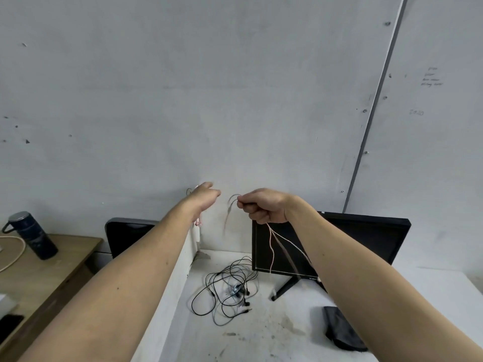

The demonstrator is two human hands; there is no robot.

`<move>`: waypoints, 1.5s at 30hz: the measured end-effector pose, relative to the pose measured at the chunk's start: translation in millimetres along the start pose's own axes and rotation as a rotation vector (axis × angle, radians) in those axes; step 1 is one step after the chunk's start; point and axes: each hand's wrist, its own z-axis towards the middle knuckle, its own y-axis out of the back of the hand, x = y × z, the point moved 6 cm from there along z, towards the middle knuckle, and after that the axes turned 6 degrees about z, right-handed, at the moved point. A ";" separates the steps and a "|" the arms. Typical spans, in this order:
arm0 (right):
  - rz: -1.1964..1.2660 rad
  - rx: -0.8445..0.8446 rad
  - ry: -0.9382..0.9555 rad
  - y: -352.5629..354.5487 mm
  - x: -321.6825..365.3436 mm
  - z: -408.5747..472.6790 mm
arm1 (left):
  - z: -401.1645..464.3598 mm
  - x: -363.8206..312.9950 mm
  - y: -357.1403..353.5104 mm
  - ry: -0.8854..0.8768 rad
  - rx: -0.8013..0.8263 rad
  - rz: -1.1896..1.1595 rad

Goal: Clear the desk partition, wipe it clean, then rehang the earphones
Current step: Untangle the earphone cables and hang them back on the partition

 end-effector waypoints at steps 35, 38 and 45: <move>0.069 -0.011 0.196 -5.3 44.0 8.4 | -29.8 -36.9 77.2 -0.329 0.080 -0.071; 0.055 -0.032 0.214 -7.8 46.3 15.2 | -28.4 -33.4 107.5 -0.351 -0.040 -0.085; -0.074 -0.067 0.206 -25.4 35.8 40.0 | -20.8 0.9 164.7 -0.354 -0.202 -0.057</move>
